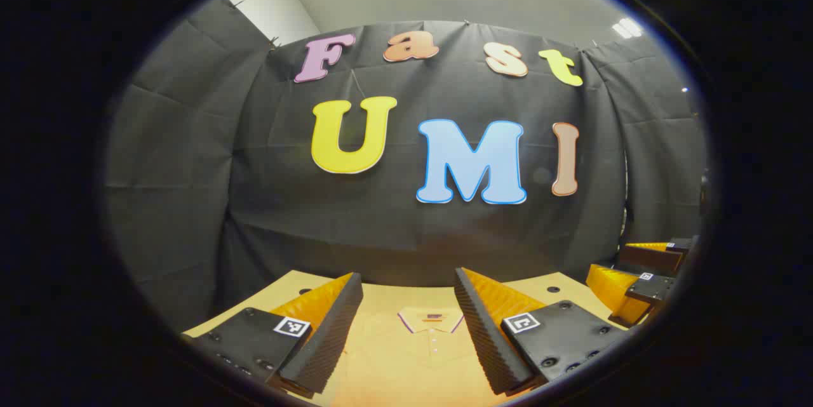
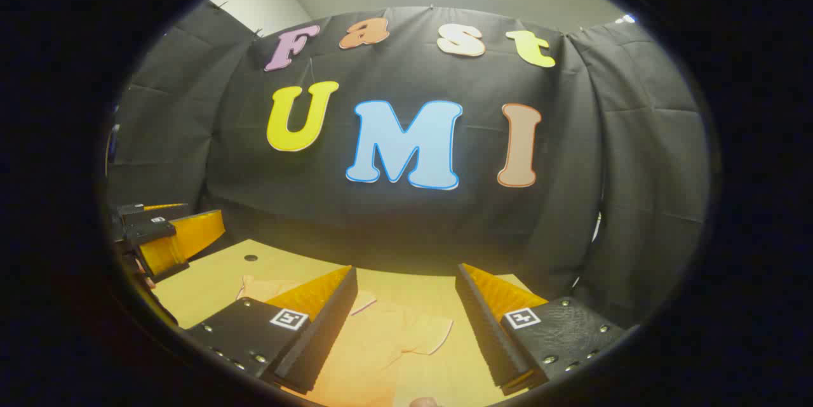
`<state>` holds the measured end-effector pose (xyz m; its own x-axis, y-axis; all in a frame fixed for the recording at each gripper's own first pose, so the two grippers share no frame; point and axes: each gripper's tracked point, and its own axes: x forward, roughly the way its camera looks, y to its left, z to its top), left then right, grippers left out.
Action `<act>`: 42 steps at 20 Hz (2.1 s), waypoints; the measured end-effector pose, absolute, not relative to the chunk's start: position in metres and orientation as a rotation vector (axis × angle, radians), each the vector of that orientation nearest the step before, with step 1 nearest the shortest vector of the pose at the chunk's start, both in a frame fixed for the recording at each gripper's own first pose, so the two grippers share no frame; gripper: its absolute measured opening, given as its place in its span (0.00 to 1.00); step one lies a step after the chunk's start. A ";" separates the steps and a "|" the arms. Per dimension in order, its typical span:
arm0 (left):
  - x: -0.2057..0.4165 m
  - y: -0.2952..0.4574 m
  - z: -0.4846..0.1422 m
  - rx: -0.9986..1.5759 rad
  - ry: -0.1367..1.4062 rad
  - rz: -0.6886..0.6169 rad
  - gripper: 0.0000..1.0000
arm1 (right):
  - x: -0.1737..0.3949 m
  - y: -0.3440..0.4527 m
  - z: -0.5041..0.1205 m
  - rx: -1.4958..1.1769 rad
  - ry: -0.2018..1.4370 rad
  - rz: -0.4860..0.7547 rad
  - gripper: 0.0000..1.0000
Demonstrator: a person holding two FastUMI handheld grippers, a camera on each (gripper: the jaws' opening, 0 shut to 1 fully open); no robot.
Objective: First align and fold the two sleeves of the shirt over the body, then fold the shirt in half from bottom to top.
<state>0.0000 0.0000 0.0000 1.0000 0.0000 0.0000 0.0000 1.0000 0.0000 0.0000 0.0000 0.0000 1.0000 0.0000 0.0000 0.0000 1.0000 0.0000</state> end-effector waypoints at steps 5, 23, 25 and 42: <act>0.001 0.001 -0.008 0.001 0.019 0.002 0.95 | 0.007 -0.004 -0.010 0.000 0.025 -0.002 0.96; 0.012 0.005 -0.021 0.000 0.054 -0.008 0.95 | 0.061 -0.020 -0.074 0.085 0.246 -0.024 0.97; 0.015 0.004 -0.022 -0.001 0.059 -0.011 0.95 | 0.071 -0.020 -0.087 0.114 0.287 -0.019 0.97; 0.022 0.028 -0.048 -0.030 0.121 0.074 0.95 | 0.175 -0.060 -0.210 0.251 0.578 -0.104 0.98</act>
